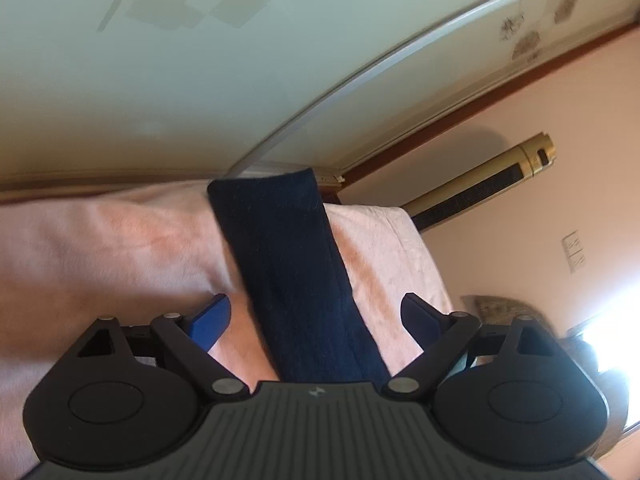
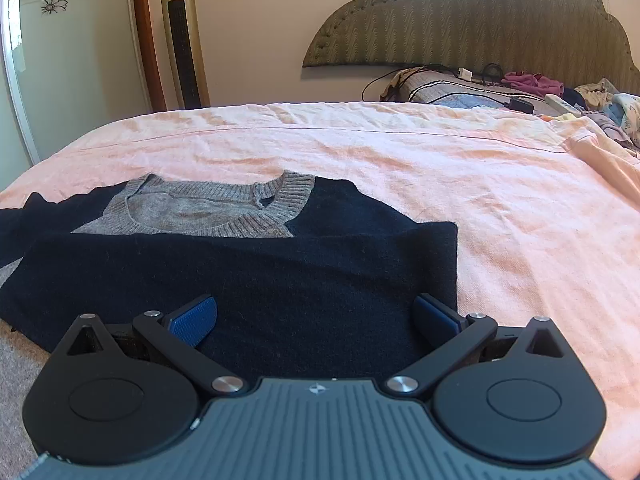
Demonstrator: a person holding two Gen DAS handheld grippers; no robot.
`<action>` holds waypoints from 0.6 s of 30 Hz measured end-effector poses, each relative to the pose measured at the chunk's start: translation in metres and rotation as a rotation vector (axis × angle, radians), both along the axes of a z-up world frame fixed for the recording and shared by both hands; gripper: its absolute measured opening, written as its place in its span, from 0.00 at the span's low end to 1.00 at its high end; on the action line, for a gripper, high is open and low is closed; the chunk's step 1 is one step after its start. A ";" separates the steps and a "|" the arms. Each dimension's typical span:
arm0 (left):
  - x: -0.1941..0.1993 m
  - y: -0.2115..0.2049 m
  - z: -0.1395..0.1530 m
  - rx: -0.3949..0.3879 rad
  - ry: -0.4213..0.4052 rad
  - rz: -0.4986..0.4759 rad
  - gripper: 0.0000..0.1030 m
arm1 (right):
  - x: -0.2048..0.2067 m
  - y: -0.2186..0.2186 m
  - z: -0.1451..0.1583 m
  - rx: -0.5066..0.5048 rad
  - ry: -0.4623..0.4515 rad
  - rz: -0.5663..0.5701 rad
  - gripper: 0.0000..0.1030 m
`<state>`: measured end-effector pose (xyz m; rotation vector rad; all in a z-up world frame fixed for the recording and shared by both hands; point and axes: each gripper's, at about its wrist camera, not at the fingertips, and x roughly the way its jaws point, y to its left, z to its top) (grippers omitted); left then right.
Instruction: Fold small clothes
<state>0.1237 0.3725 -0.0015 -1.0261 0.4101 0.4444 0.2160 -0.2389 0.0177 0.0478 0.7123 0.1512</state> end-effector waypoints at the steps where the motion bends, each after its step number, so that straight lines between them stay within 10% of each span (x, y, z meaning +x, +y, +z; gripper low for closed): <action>1: 0.005 0.000 0.003 0.049 0.028 -0.008 0.70 | 0.000 0.000 0.000 0.000 0.000 0.000 1.00; 4: 0.020 -0.003 0.004 0.164 0.117 -0.028 0.26 | 0.000 0.000 0.000 0.001 0.000 0.000 1.00; 7: 0.026 -0.008 0.008 0.211 0.183 -0.037 0.04 | 0.000 -0.001 0.000 0.010 -0.002 -0.002 1.00; 13: 0.022 -0.112 0.074 0.563 0.054 -0.181 0.03 | 0.000 -0.002 0.001 0.019 -0.003 -0.004 1.00; 18: 0.007 -0.293 0.083 0.807 -0.095 -0.662 0.03 | -0.001 -0.005 0.002 0.042 -0.007 -0.007 1.00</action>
